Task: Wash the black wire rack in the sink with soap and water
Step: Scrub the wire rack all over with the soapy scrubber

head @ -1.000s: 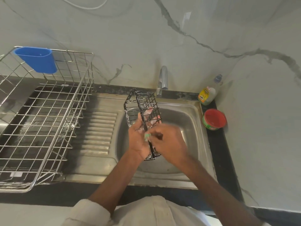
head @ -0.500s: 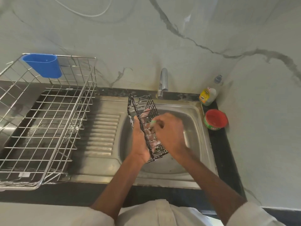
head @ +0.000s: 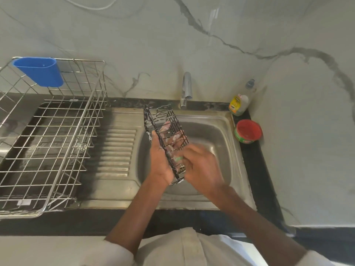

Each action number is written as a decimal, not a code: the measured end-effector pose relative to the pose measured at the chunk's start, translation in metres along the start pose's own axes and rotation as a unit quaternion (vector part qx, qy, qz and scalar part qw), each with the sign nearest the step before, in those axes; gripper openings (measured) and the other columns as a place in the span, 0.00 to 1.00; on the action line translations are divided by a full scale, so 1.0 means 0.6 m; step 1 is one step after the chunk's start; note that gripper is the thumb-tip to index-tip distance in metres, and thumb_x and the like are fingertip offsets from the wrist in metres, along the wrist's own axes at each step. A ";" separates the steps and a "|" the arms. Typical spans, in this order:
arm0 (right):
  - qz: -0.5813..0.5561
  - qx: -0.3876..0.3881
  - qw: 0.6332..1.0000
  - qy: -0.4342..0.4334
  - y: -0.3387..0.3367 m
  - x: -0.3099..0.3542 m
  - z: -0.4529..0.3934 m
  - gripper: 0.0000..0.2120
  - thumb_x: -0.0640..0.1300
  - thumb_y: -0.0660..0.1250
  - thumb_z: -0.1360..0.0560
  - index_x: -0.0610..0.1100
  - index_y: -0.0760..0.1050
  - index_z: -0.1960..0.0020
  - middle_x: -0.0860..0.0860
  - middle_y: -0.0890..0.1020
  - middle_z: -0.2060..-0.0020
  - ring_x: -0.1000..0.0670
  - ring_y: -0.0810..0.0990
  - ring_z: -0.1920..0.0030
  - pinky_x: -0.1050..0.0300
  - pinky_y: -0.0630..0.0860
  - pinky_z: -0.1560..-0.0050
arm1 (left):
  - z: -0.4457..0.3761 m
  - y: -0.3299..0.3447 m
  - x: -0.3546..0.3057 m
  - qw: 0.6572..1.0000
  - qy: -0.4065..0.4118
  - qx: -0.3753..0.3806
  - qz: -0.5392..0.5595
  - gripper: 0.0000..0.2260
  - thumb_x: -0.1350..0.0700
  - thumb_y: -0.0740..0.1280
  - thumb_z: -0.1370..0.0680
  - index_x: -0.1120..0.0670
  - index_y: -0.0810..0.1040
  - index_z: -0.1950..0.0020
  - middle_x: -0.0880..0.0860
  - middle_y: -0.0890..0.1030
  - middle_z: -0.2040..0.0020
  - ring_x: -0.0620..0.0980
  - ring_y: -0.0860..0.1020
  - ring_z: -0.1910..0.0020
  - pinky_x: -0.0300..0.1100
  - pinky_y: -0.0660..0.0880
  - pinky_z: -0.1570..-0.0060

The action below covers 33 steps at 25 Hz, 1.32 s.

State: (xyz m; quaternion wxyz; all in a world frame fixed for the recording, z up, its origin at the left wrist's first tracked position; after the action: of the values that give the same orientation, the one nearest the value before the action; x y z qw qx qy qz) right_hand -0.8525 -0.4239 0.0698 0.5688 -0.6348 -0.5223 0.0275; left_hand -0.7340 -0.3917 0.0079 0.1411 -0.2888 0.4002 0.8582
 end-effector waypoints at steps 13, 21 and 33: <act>-0.073 -0.051 0.996 0.025 0.017 0.003 0.059 0.14 0.26 0.70 0.29 0.43 0.85 0.53 0.52 0.85 0.55 0.56 0.82 0.56 0.66 0.78 0.54 | -0.002 -0.015 0.000 0.994 0.044 -0.053 0.079 0.30 0.32 0.54 0.14 0.49 0.75 0.22 0.60 0.81 0.30 0.60 0.80 0.34 0.61 0.85 0.50; -0.089 -0.117 0.983 0.107 0.013 -0.017 0.073 0.10 0.32 0.73 0.25 0.45 0.85 0.49 0.52 0.85 0.56 0.56 0.84 0.60 0.61 0.81 0.59 | 0.003 -0.020 -0.003 0.984 0.029 -0.120 0.130 0.30 0.35 0.49 0.12 0.52 0.84 0.47 0.58 0.86 0.51 0.58 0.85 0.52 0.66 0.79 0.39; -0.097 -0.094 0.990 0.039 0.011 -0.007 0.112 0.09 0.30 0.73 0.25 0.40 0.86 0.48 0.50 0.84 0.53 0.55 0.83 0.60 0.59 0.82 0.59 | -0.006 -0.024 -0.006 0.967 -0.057 -0.143 0.202 0.31 0.36 0.50 0.12 0.60 0.79 0.33 0.68 0.83 0.38 0.66 0.82 0.41 0.62 0.83 0.54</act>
State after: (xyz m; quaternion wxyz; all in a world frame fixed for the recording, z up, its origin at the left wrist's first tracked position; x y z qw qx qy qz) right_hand -0.8926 -0.3788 0.0386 0.5265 -0.6320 -0.5595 -0.1018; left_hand -0.7227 -0.3852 -0.0005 -0.0552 -0.1697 0.3146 0.9323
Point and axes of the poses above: each hand's wrist, its own z-axis away from the middle knuckle, its own y-axis out of the palm, x = y × z, the point moved 4 cm from there along -z, towards the middle knuckle
